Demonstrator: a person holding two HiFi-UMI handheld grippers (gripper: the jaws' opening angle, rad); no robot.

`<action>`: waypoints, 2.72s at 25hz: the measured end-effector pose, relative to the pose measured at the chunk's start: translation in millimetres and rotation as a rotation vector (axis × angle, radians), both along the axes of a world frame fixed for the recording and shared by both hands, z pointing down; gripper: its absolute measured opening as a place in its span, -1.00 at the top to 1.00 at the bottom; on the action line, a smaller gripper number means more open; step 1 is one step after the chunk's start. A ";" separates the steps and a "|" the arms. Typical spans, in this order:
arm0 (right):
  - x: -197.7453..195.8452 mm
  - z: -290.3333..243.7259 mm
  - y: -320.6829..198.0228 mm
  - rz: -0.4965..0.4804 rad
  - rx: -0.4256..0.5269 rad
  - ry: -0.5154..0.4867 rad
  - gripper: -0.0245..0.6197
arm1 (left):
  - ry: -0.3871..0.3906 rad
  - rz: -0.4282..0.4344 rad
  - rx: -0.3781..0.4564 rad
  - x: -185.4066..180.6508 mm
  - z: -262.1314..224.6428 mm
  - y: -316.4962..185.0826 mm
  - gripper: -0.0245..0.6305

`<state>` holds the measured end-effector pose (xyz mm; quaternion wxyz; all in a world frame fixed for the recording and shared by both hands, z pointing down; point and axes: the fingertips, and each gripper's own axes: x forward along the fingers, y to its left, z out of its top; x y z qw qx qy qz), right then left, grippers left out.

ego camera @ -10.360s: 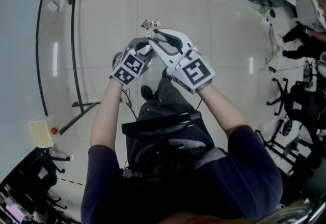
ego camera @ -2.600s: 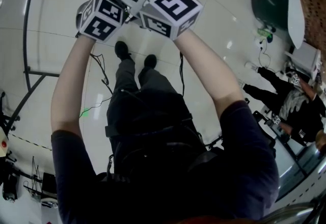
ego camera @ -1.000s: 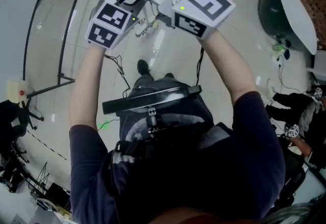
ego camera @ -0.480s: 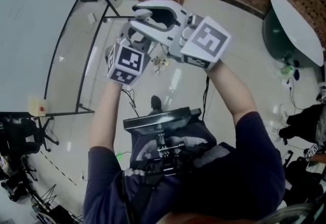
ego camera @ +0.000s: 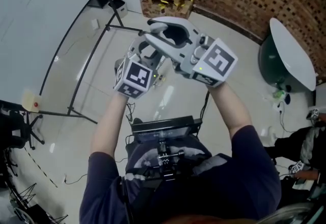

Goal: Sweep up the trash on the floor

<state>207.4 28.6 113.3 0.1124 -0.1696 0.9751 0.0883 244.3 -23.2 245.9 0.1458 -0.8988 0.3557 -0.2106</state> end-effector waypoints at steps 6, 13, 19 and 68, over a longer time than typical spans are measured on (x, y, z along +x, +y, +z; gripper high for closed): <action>-53.7 -1.4 6.6 -0.020 0.029 0.044 0.58 | 0.052 0.012 -0.012 -49.2 -0.4 13.8 0.62; -181.1 23.7 1.4 -0.051 -0.057 0.137 0.58 | 0.143 0.047 -0.113 -172.8 29.1 23.7 0.62; -248.3 43.9 -2.8 -0.097 -0.126 0.179 0.58 | 0.167 0.053 -0.160 -246.7 45.2 32.2 0.62; -488.6 157.9 -135.3 -0.518 -0.006 0.377 0.55 | 0.119 -0.484 -0.353 -498.9 170.5 -125.7 0.66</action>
